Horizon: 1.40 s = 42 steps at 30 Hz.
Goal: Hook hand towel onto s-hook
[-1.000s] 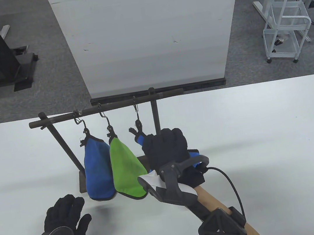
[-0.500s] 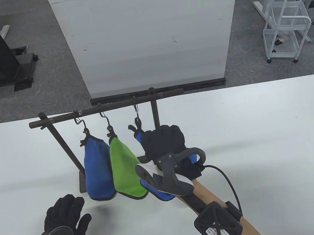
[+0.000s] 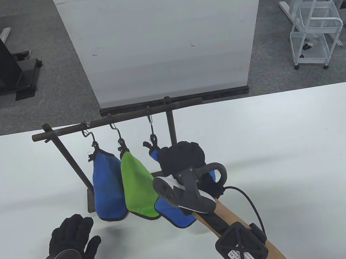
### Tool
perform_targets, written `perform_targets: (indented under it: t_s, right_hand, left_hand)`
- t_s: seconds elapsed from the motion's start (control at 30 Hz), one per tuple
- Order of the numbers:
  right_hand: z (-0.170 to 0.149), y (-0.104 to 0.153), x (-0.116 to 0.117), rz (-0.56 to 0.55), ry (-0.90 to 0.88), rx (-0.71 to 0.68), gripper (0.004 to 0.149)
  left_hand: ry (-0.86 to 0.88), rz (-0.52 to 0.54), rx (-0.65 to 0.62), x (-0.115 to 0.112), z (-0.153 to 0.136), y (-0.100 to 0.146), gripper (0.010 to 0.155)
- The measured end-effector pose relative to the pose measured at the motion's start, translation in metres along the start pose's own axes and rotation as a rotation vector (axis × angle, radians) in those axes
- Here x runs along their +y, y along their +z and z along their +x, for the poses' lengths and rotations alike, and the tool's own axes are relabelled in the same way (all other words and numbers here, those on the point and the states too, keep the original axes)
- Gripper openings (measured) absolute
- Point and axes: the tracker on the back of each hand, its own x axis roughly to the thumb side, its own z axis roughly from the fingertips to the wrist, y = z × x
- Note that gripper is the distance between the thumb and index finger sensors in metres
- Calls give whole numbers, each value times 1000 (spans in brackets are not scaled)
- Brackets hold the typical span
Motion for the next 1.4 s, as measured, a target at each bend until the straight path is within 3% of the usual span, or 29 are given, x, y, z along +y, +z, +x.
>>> perform_targets:
  t_s: [0.27, 0.43, 0.7, 0.93, 1.4]
  right_hand:
    - [-8, 11, 10, 82, -61, 20, 62]
    - [-24, 33, 8, 80, -150, 32, 69]
    - [-62, 85, 16, 101, -193, 104, 71]
    - [-87, 134, 39, 89, -178, 160, 71]
    - [-108, 185, 82, 94, -131, 189, 70]
  left_hand:
    - [-5, -2, -4, 0, 1, 0, 64]
    - [-8, 1, -3, 0, 2, 0, 65]
    - [-24, 4, 1, 0, 3, 0, 65]
    - [-36, 22, 10, 2, 4, 1, 65]
    - [-81, 26, -13, -1, 15, 2, 66]
